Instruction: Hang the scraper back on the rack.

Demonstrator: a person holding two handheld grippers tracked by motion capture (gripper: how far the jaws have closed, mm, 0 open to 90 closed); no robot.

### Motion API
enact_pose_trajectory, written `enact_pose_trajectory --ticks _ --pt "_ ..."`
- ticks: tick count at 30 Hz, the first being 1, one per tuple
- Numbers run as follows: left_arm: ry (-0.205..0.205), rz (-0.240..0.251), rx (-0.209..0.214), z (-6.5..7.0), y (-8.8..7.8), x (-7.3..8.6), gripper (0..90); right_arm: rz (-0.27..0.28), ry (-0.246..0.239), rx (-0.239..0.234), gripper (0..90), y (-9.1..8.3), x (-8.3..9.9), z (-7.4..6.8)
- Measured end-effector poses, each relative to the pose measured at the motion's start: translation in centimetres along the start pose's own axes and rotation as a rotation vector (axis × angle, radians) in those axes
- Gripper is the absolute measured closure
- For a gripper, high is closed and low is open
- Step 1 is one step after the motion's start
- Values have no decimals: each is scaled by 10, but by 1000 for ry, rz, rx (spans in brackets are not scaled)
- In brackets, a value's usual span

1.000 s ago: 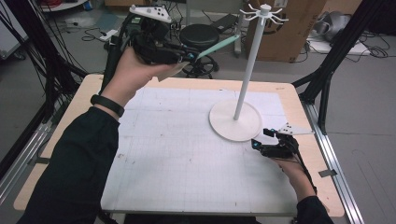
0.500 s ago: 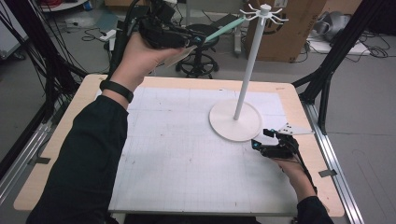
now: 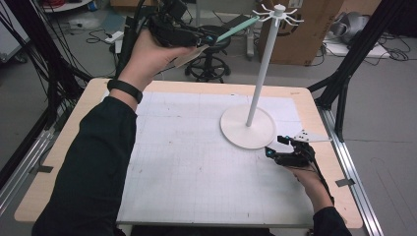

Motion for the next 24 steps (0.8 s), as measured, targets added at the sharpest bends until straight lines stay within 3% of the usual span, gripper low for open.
enact_pose_trajectory --ticks 9,24 --pt "8 2 9 3 1 0 809 -3 -3 0 215 1 0 0" --pt "51 -34 -17 6 15 5 808 -11 -1 -6 215 2 2 -1"
Point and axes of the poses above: each handheld gripper's, and its own axes: y roughly forward along the jaws, x roughly out of its underside, z roughly to its right, the point moved 9 cm from there along y, roughly forward along the jaws, and after that the axes turned 12 degrees about -x, right-handed, at the moved point
